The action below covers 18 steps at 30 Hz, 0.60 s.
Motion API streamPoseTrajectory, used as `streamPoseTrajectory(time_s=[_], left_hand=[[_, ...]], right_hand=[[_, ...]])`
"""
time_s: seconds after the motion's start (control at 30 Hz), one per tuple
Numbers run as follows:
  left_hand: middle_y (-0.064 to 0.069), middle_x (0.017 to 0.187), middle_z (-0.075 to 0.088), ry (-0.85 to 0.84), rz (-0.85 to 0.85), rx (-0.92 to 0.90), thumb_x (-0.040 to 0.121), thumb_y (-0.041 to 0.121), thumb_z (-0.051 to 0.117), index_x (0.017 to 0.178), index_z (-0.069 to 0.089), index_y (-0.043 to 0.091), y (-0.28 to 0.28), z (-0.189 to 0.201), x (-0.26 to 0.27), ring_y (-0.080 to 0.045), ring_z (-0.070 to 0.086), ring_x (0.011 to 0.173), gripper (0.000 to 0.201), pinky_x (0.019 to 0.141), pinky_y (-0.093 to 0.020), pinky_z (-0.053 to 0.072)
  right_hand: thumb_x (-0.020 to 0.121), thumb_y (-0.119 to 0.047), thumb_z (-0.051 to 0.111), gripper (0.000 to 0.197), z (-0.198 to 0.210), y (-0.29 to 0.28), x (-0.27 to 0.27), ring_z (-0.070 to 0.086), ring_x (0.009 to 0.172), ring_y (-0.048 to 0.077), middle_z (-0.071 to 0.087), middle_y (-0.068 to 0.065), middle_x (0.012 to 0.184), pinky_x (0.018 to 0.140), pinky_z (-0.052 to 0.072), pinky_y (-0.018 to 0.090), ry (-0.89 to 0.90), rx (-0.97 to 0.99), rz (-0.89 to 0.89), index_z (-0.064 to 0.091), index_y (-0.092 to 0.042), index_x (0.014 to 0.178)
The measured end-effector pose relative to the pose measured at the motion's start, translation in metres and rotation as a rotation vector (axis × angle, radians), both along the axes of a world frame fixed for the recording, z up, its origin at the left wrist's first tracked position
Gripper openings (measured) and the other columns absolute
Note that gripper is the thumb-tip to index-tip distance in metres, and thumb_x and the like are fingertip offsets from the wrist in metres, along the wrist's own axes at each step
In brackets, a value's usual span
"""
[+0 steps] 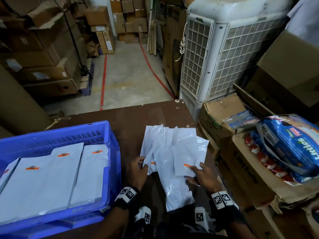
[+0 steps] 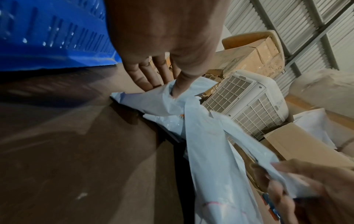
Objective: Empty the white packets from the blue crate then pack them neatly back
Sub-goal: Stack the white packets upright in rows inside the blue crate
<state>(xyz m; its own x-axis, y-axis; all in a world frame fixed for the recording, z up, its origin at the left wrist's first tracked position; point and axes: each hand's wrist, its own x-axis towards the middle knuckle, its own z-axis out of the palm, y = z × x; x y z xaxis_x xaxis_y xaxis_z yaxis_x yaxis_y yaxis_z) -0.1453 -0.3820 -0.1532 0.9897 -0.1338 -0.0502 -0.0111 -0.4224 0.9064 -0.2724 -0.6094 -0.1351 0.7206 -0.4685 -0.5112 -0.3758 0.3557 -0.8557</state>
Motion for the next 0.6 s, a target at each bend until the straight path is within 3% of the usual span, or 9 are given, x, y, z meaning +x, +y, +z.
streamPoseTrajectory(time_s=[0.13,0.27,0.37,0.43,0.47,0.53,0.6], left_hand=[[0.011,0.085,0.071,-0.005,0.033,-0.058,0.085,0.007,0.069,0.098,0.072,0.02,-0.003,0.015,-0.003,-0.009,0.069,0.078,0.019,0.068,-0.021,0.054],[0.0,0.091,0.071,0.017,0.014,-0.128,0.088,0.011,0.069,0.104,0.07,0.015,-0.016,0.032,-0.004,-0.011,0.066,0.077,0.017,0.063,-0.013,0.051],[-0.011,0.095,0.071,0.194,0.062,-0.367,0.091,0.006,0.063,0.107,0.065,0.01,-0.02,0.042,-0.007,-0.021,0.067,0.076,0.017,0.055,-0.029,0.056],[-0.01,0.095,0.071,0.298,0.115,-0.478,0.092,0.005,0.055,0.106,0.063,0.009,-0.018,0.042,-0.006,-0.024,0.066,0.081,0.016,0.052,-0.03,0.055],[-0.011,0.095,0.071,0.326,0.138,-0.504,0.092,0.008,0.052,0.104,0.064,0.009,-0.016,0.038,-0.004,-0.026,0.065,0.084,0.017,0.056,-0.031,0.055],[-0.015,0.099,0.069,0.403,0.153,-0.572,0.09,0.019,0.049,0.1,0.066,0.011,-0.014,0.034,0.0,-0.032,0.063,0.093,0.022,0.078,-0.043,0.056],[-0.017,0.108,0.064,0.514,0.161,-0.648,0.092,0.026,0.047,0.104,0.064,0.01,-0.014,0.035,0.001,-0.033,0.059,0.103,0.026,0.097,-0.053,0.048]], right_hand=[[0.093,-0.003,0.064,0.032,-0.012,0.006,-0.012,0.067,0.056,0.02,0.067,0.02,0.087,0.049,0.054,0.026,0.002,-0.03,0.021,0.052,0.003,0.123],[0.093,-0.001,0.063,0.028,-0.013,0.011,-0.019,0.07,0.056,0.019,0.068,0.02,0.088,0.051,0.058,0.027,0.017,-0.091,0.034,0.054,0.004,0.119],[0.094,0.0,0.06,0.02,-0.009,0.013,-0.024,0.069,0.053,0.015,0.07,0.018,0.088,0.048,0.055,0.023,0.022,-0.17,0.034,0.058,0.002,0.114],[0.095,0.0,0.059,0.019,-0.01,0.013,-0.027,0.07,0.056,0.015,0.071,0.018,0.093,0.048,0.053,0.021,0.019,-0.183,0.019,0.061,0.0,0.113],[0.095,-0.001,0.058,0.019,-0.011,0.013,-0.029,0.071,0.058,0.016,0.072,0.017,0.094,0.049,0.053,0.021,0.019,-0.184,0.015,0.062,0.0,0.113],[0.094,-0.003,0.059,0.019,-0.013,0.013,-0.031,0.072,0.062,0.018,0.073,0.015,0.095,0.051,0.054,0.023,0.038,-0.195,0.021,0.064,-0.002,0.112],[0.094,-0.004,0.06,0.017,-0.016,0.013,-0.033,0.073,0.066,0.026,0.074,0.017,0.093,0.055,0.057,0.027,0.059,-0.191,0.026,0.065,-0.002,0.11]])
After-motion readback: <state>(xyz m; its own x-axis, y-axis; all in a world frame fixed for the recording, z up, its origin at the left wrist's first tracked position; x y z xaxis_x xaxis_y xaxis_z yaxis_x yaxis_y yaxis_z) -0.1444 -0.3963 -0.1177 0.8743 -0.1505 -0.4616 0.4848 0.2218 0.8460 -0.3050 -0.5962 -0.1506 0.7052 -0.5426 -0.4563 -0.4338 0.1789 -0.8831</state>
